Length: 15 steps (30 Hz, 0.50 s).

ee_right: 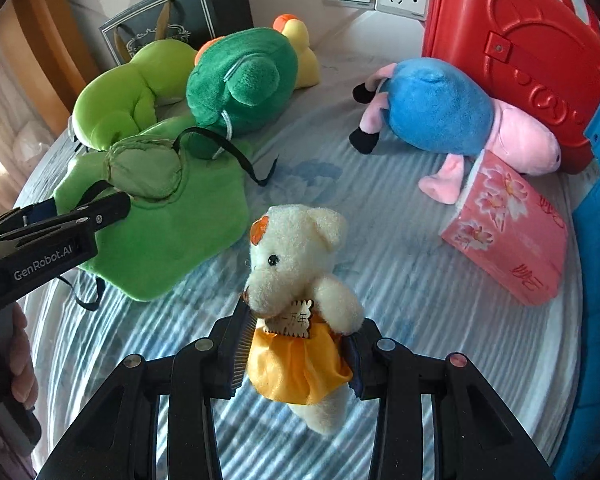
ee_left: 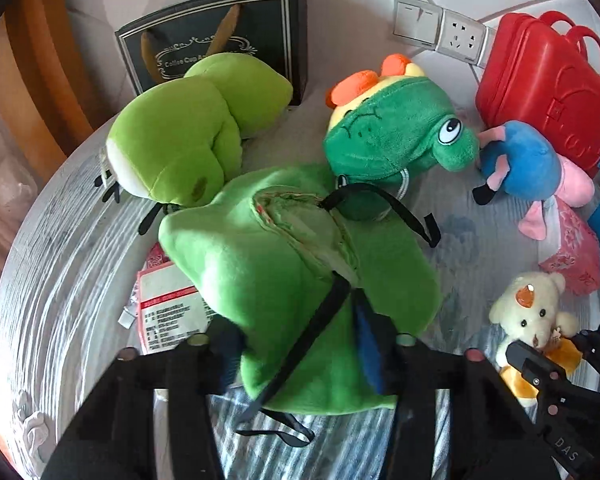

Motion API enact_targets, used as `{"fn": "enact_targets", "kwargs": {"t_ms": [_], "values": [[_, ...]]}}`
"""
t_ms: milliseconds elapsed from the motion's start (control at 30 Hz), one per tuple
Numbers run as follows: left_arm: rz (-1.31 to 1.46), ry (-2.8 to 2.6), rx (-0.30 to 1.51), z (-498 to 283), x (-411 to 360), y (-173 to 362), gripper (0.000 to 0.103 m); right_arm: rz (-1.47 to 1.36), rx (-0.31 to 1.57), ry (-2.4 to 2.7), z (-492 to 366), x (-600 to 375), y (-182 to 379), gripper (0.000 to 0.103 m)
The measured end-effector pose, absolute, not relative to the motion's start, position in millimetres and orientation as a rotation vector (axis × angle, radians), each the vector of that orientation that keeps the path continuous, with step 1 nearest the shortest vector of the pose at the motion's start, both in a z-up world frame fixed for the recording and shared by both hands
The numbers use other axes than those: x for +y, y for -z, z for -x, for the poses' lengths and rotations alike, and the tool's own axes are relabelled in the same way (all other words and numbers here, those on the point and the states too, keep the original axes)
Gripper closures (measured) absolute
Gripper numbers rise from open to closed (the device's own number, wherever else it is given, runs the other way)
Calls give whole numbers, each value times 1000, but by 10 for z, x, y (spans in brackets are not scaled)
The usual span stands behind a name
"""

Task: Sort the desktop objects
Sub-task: 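Grasp the green frog's flat body with the left tool while the right tool holds the teddy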

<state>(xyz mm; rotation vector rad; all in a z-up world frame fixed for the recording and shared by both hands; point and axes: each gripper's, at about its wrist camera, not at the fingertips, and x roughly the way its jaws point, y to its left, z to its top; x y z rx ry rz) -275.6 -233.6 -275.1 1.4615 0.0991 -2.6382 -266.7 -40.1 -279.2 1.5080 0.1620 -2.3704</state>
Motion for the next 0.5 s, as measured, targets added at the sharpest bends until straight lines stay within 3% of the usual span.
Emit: {"fn": "enact_targets", "kwargs": {"t_ms": [67,500], "values": [[-1435,2673,73,2721,-2268,2699,81,-1499,166,2372,2681,-408,2800,65],[-1028,2848,-85,2068,-2003,1615,85,-1186,108,2521,2220,-312,1880,65]]}}
